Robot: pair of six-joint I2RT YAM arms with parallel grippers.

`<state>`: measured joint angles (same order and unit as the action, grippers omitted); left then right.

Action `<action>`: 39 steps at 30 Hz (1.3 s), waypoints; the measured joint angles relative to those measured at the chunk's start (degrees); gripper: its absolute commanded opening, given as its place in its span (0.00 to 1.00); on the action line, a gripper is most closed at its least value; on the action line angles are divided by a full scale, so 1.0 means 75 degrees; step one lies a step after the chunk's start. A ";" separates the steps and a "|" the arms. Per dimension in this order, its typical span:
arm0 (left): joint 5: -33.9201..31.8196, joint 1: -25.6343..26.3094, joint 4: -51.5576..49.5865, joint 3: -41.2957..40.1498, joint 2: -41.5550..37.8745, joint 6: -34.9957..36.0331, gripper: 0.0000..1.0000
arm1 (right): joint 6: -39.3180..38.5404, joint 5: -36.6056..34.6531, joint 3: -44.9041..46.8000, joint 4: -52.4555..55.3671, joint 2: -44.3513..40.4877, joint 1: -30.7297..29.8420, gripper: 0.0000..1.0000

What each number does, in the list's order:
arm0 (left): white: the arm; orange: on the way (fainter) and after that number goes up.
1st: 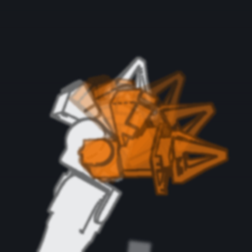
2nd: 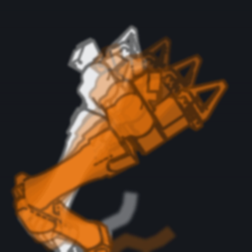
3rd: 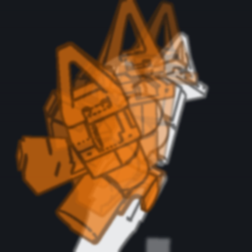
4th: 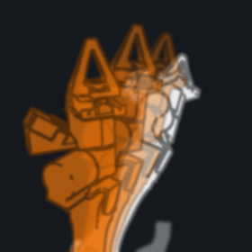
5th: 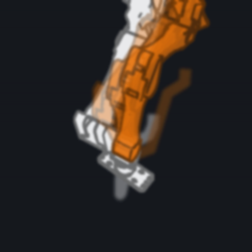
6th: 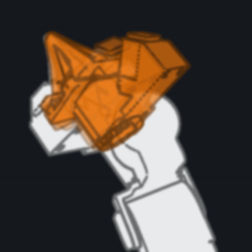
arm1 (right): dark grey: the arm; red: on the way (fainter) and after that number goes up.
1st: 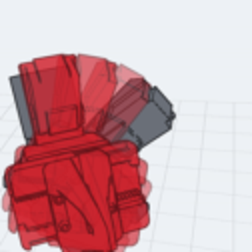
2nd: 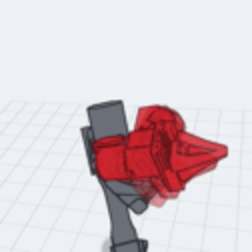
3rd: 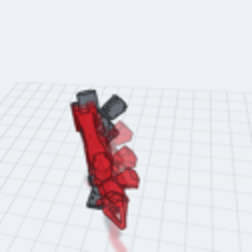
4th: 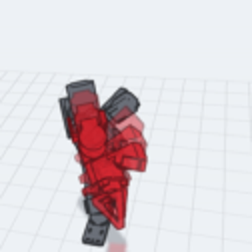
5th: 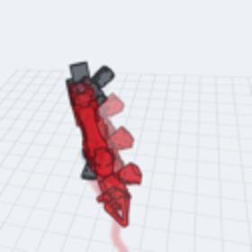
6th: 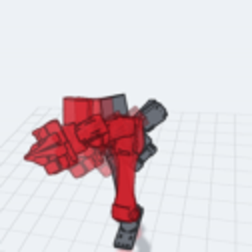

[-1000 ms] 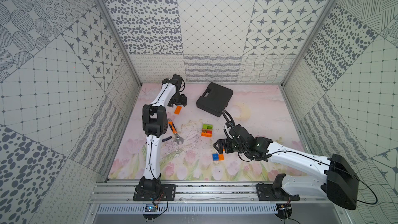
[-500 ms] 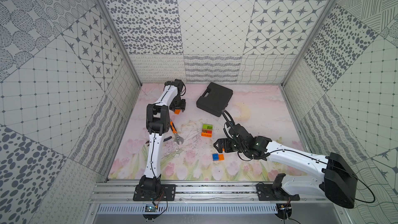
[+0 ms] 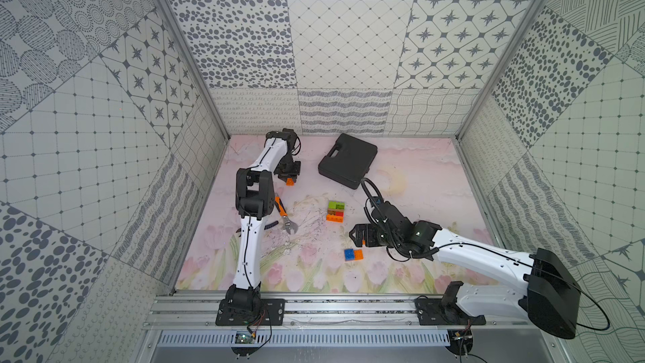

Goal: Assemble the number 5 with lego
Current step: Pick up the lego brick from the center of the board.

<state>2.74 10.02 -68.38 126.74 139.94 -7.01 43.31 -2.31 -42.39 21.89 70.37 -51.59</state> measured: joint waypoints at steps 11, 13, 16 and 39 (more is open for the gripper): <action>0.1801 0.0236 0.1935 -0.3719 -0.4039 -0.1547 0.16 | -0.0026 -0.1040 0.0513 0.0181 -0.1988 0.0149 0.99; 0.2145 0.0361 0.2506 -0.4546 -0.4797 -0.1958 0.16 | -0.0029 -0.0982 0.0629 0.0131 -0.2194 0.0318 0.99; 0.2608 0.0595 0.3401 -0.5727 -0.5770 -0.2588 0.15 | 0.0015 -0.0577 0.0685 0.0131 -0.2203 0.0790 0.99; 0.3969 0.4462 0.9981 -1.1205 -0.9183 -0.5330 0.13 | 0.0947 0.4902 0.0988 -0.3445 -0.1789 0.3127 0.77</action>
<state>32.51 43.48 6.48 42.70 71.07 -46.98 50.41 34.46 -34.98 -3.95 56.95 -28.14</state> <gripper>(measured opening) 0.346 0.788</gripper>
